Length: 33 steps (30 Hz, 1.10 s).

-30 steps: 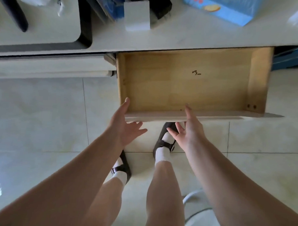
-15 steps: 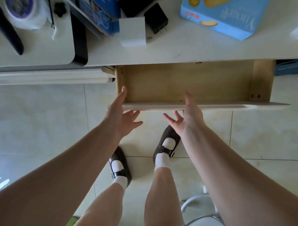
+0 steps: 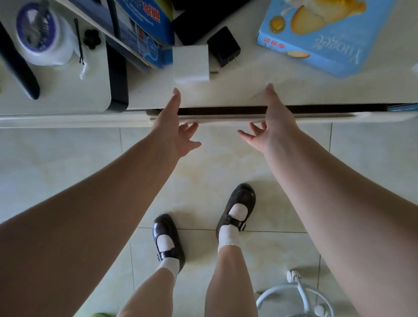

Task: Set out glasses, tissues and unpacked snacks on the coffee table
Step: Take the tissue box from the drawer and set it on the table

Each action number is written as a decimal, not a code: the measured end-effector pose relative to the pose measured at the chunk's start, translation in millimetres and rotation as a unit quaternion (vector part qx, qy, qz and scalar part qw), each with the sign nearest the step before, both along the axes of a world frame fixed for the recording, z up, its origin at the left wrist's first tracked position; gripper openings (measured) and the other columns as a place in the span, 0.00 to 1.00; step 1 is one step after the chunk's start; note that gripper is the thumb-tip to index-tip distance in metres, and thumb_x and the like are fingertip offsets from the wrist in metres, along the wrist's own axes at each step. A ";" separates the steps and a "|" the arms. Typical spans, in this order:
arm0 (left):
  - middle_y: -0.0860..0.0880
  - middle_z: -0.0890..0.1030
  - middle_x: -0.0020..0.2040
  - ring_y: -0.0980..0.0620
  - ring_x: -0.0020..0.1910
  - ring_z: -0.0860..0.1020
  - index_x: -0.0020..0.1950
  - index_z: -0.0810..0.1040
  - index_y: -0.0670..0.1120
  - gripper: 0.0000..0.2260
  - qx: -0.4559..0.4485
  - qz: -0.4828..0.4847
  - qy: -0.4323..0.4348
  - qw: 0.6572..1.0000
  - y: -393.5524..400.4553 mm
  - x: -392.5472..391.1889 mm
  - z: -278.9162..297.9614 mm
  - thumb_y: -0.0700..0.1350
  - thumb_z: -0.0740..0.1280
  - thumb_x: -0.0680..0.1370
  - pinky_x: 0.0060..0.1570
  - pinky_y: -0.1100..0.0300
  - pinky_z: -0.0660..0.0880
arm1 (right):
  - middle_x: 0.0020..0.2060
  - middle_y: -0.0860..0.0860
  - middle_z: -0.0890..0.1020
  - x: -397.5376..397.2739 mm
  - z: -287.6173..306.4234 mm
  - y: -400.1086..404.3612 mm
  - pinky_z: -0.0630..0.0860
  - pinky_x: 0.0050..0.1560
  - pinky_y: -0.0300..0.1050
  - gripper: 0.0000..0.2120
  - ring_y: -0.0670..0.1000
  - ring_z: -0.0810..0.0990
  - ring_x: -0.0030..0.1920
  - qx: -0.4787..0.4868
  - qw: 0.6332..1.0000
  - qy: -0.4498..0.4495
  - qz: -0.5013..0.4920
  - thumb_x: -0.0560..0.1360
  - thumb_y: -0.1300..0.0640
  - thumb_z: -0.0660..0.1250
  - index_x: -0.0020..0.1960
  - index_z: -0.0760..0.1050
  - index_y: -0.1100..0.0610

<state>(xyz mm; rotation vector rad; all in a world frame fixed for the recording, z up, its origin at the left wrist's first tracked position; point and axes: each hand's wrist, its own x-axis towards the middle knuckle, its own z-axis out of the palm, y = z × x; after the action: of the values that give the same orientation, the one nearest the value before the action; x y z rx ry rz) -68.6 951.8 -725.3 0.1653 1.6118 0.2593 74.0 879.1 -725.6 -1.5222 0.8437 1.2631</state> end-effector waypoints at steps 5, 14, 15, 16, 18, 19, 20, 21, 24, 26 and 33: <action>0.45 0.65 0.74 0.46 0.62 0.76 0.64 0.68 0.52 0.22 0.010 0.018 0.022 1.000 9.8 11.1 -6.7 0.55 0.70 0.73 0.67 0.35 0.62 | 0.52 0.54 0.73 8.3 -10.8 10.9 0.73 0.61 0.63 0.19 0.54 0.75 0.55 -0.018 1.000 -0.014 0.019 0.73 0.46 0.69 0.59 0.71 0.54; 0.48 0.72 0.68 0.48 0.60 0.77 0.46 0.70 0.48 0.12 0.021 0.037 0.023 0.999 3.1 15.8 -6.0 0.53 0.69 0.74 0.67 0.37 0.65 | 0.47 0.51 0.74 7.4 -19.6 4.3 0.74 0.58 0.57 0.22 0.52 0.77 0.57 -0.007 0.999 -0.026 0.026 0.72 0.47 0.70 0.61 0.69 0.55; 0.49 0.72 0.68 0.48 0.61 0.77 0.46 0.70 0.48 0.11 0.026 0.036 0.020 0.999 2.0 16.6 -5.1 0.54 0.68 0.74 0.67 0.38 0.65 | 0.49 0.52 0.74 6.6 -19.3 3.7 0.74 0.58 0.57 0.24 0.52 0.77 0.57 -0.010 0.999 -0.029 0.033 0.72 0.46 0.70 0.62 0.69 0.56; 0.49 0.72 0.68 0.48 0.61 0.76 0.45 0.70 0.49 0.11 0.029 0.035 0.016 0.999 0.7 17.8 -4.3 0.54 0.68 0.74 0.67 0.38 0.65 | 0.50 0.52 0.74 6.1 -19.0 3.2 0.75 0.57 0.56 0.25 0.52 0.77 0.57 -0.014 0.998 -0.034 0.041 0.72 0.46 0.69 0.64 0.68 0.57; 0.49 0.72 0.68 0.49 0.61 0.76 0.45 0.70 0.49 0.11 0.034 0.033 0.017 0.999 -1.2 18.2 -3.7 0.54 0.68 0.75 0.66 0.41 0.67 | 0.53 0.52 0.74 5.1 -16.2 2.9 0.75 0.58 0.56 0.27 0.52 0.77 0.58 -0.020 0.997 -0.045 0.054 0.72 0.45 0.69 0.66 0.68 0.56; 0.49 0.72 0.68 0.49 0.61 0.76 0.45 0.70 0.49 0.11 0.035 0.031 0.020 0.999 -1.7 16.0 -3.4 0.54 0.68 0.75 0.66 0.42 0.68 | 0.55 0.53 0.74 4.4 -13.8 3.4 0.74 0.59 0.57 0.28 0.51 0.77 0.59 -0.022 0.997 -0.046 0.060 0.72 0.44 0.68 0.67 0.67 0.56; 0.49 0.72 0.68 0.50 0.61 0.76 0.47 0.72 0.49 0.11 0.036 0.020 0.024 0.999 -2.1 12.6 -3.0 0.55 0.68 0.75 0.66 0.44 0.68 | 0.58 0.53 0.74 3.4 -11.2 3.4 0.73 0.60 0.57 0.28 0.51 0.76 0.60 -0.020 0.997 -0.044 0.064 0.73 0.44 0.68 0.68 0.67 0.54; 0.50 0.72 0.68 0.50 0.61 0.76 0.52 0.73 0.49 0.12 0.038 0.005 0.024 0.999 -2.4 9.0 -1.8 0.55 0.68 0.75 0.66 0.45 0.68 | 0.62 0.52 0.73 2.9 -8.4 3.0 0.72 0.63 0.57 0.28 0.52 0.75 0.62 -0.017 0.997 -0.041 0.065 0.73 0.44 0.68 0.69 0.66 0.53; 0.51 0.71 0.69 0.51 0.62 0.74 0.70 0.69 0.49 0.24 0.050 -0.033 0.003 0.998 -9.6 -6.0 9.3 0.52 0.68 0.76 0.65 0.46 0.66 | 0.65 0.51 0.72 -2.3 0.4 -3.7 0.70 0.63 0.56 0.25 0.50 0.74 0.62 -0.016 0.994 -0.046 0.100 0.74 0.45 0.67 0.68 0.67 0.51; 0.51 0.73 0.67 0.52 0.62 0.73 0.72 0.66 0.50 0.25 0.061 -0.033 -0.036 0.997 -19.6 -21.2 28.2 0.50 0.67 0.77 0.65 0.47 0.65 | 0.67 0.50 0.71 -14.9 9.8 -10.1 0.71 0.62 0.53 0.23 0.49 0.75 0.60 -0.008 0.983 -0.059 0.176 0.75 0.47 0.66 0.69 0.67 0.50; 0.49 0.78 0.62 0.51 0.62 0.76 0.68 0.71 0.45 0.19 0.108 0.101 -0.052 0.988 -65.7 -113.3 101.2 0.42 0.66 0.77 0.65 0.50 0.68 | 0.63 0.49 0.75 -102.2 82.4 -28.2 0.72 0.57 0.48 0.23 0.47 0.75 0.59 0.081 0.945 -0.077 0.307 0.75 0.49 0.67 0.68 0.69 0.52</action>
<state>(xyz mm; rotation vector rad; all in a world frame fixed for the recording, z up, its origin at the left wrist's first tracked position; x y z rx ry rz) -181.9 886.1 -624.1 0.1527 1.4959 0.5907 -28.2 850.9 -643.2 -1.7875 0.1449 1.5781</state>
